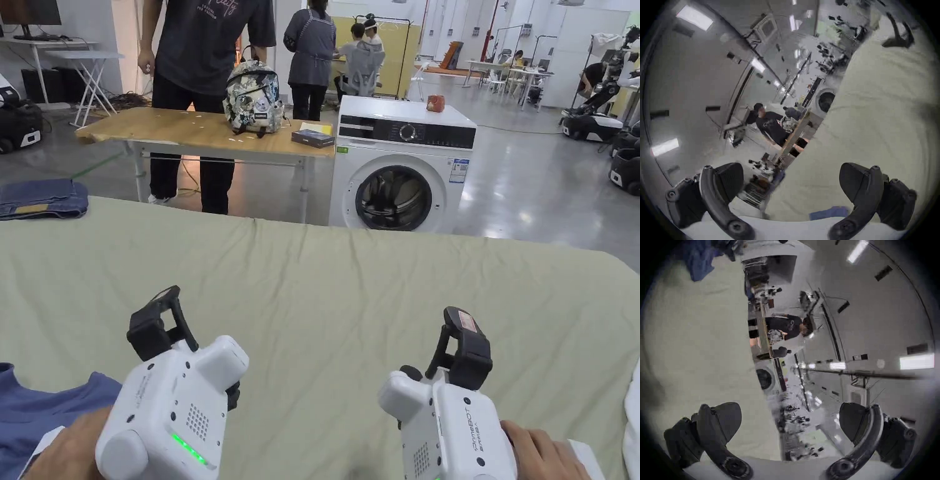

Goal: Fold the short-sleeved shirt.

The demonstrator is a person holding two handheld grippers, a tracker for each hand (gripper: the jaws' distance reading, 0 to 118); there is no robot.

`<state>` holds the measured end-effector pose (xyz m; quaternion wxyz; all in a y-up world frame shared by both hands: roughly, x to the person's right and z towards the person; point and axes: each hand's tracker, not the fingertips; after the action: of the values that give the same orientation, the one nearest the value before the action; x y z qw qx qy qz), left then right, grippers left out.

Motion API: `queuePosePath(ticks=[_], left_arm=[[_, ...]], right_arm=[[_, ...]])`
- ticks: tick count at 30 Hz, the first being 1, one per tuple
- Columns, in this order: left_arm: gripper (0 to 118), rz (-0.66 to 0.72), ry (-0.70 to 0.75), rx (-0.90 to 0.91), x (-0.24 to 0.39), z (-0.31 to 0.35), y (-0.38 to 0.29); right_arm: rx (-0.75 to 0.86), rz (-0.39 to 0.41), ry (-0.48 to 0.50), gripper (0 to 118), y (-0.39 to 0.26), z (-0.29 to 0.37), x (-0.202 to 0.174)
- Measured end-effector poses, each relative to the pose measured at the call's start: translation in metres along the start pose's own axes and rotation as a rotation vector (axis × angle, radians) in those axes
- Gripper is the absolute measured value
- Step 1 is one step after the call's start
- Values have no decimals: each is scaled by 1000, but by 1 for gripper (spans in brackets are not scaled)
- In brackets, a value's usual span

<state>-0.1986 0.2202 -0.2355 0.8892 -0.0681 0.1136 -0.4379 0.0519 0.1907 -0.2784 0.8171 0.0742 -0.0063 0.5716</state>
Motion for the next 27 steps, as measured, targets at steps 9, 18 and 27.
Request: queuePosePath(ticks=[9,18,27], left_arm=[[116,956,-134,35,-49,4,-20],[116,1043,15,36,-51,13,-16],[83,897,19,50,-47,23,-4]], right_arm=[[-286,-1236,119,118,-28,-14,57],[-253,-1221,110,118,-27,1,50],[-233,-1162,59,76,-5,8,52]])
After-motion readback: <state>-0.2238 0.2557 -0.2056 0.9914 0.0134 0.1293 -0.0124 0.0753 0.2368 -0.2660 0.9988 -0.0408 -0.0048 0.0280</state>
